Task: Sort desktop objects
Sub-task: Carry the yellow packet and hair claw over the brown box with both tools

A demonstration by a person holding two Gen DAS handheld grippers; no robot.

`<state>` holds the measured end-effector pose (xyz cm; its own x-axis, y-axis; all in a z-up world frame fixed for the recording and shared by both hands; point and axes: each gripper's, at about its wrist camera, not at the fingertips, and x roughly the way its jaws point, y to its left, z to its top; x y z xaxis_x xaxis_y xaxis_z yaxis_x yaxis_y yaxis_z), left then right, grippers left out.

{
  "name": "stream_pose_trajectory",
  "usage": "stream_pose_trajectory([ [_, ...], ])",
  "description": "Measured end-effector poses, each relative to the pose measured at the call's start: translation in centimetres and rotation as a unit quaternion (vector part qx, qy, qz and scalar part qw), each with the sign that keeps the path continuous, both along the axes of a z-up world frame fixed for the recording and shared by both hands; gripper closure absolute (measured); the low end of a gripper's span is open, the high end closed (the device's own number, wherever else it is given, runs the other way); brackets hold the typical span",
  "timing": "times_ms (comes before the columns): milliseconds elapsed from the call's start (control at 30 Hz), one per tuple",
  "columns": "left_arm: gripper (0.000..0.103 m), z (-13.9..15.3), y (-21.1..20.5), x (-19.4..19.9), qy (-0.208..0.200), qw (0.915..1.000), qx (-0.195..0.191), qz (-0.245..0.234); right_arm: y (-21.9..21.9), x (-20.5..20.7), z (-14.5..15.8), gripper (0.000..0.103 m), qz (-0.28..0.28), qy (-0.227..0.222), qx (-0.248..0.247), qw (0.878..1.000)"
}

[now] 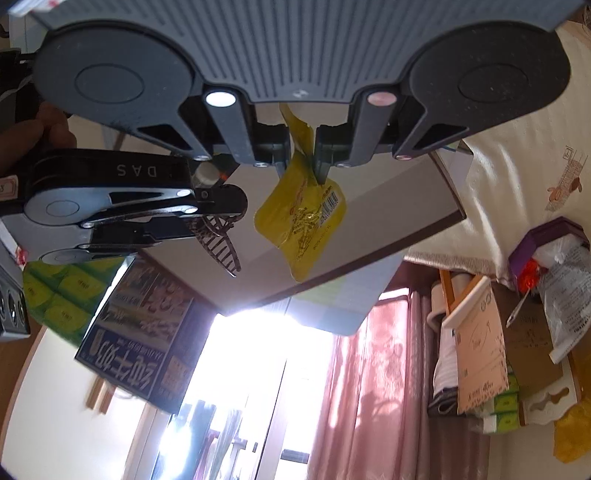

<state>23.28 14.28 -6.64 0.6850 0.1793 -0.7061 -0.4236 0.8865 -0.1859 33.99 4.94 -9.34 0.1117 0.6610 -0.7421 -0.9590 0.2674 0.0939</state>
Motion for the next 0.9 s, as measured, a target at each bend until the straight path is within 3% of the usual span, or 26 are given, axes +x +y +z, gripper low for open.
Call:
stream_pose_trajectory([
  [200,0.094,-2.9,2.1,2.4,0.055,0.9985,-0.003,-0.001,1.5,1.2,-2.7,0.064,-0.001,0.016,-0.035,0.999],
  [500,0.094,-5.2,2.1,5.2,0.128,0.9906,0.038,-0.032,2.4,2.1,-4.5,0.064,-0.004,0.028,-0.063,0.998],
  [733,0.088,-5.6,2.3,5.8,0.127,0.9908,0.032,-0.032,2.3,2.7,-5.0,0.064,-0.007,0.034,-0.069,0.997],
  [900,0.077,-5.0,2.6,5.6,0.118,0.9923,0.027,-0.029,2.4,3.0,-5.0,0.063,-0.009,0.038,-0.070,0.997],
])
